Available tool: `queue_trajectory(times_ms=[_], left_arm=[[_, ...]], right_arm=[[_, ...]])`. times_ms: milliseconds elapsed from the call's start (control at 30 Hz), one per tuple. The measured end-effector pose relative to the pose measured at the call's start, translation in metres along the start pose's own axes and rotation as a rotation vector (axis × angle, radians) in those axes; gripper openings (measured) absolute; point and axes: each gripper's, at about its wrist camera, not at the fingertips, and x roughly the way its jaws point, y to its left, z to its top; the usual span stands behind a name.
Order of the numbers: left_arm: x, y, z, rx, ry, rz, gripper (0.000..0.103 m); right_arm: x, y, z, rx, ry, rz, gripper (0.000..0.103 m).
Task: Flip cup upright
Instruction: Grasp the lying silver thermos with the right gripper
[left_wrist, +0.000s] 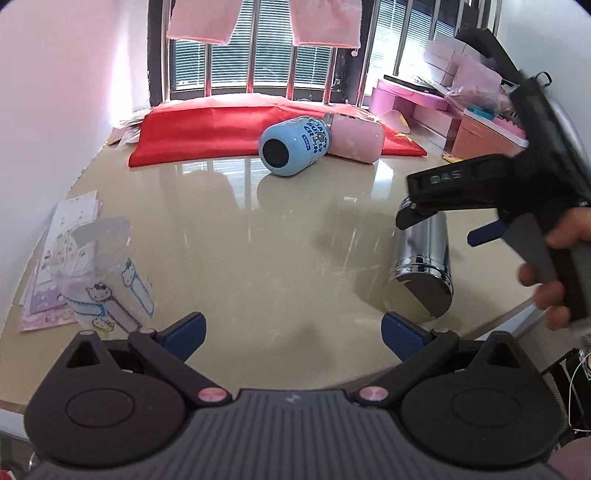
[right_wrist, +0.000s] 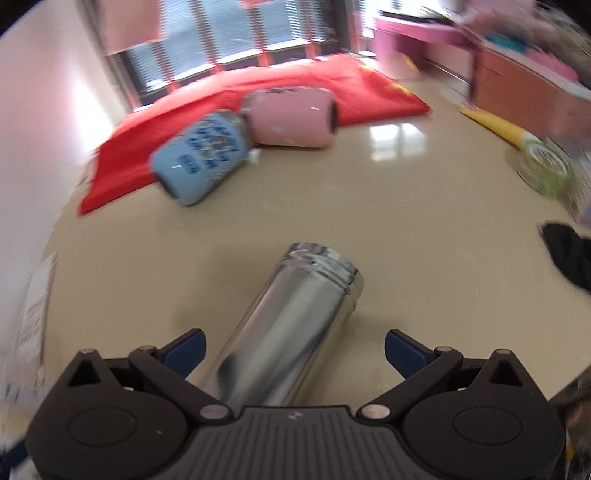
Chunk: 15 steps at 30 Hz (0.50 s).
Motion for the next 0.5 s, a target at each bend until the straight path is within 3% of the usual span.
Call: queue_trajectory(times_ms=[67, 167, 367, 500], left_arm=[[0.001, 0.002, -0.001, -0.012, 0.002, 0.000, 0.103], [0.002, 0.005, -0.002, -0.030, 0.008, 0.008, 0.103], [0.001, 0.007, -0.007, -0.044, 0.017, 0.014, 0.103], [0.006, 0.006, -0.007, -0.048, 0.022, 0.012, 0.103]], right_arm=[[0.012, 0.001, 0.004, 0.031, 0.028, -0.043, 0.097], [0.029, 0.007, 0.004, -0.015, 0.112, 0.013, 0.076], [0.024, 0.032, -0.002, -0.449, 0.212, 0.056, 0.067], [0.022, 0.033, 0.000, -0.511, 0.255, 0.047, 0.067]])
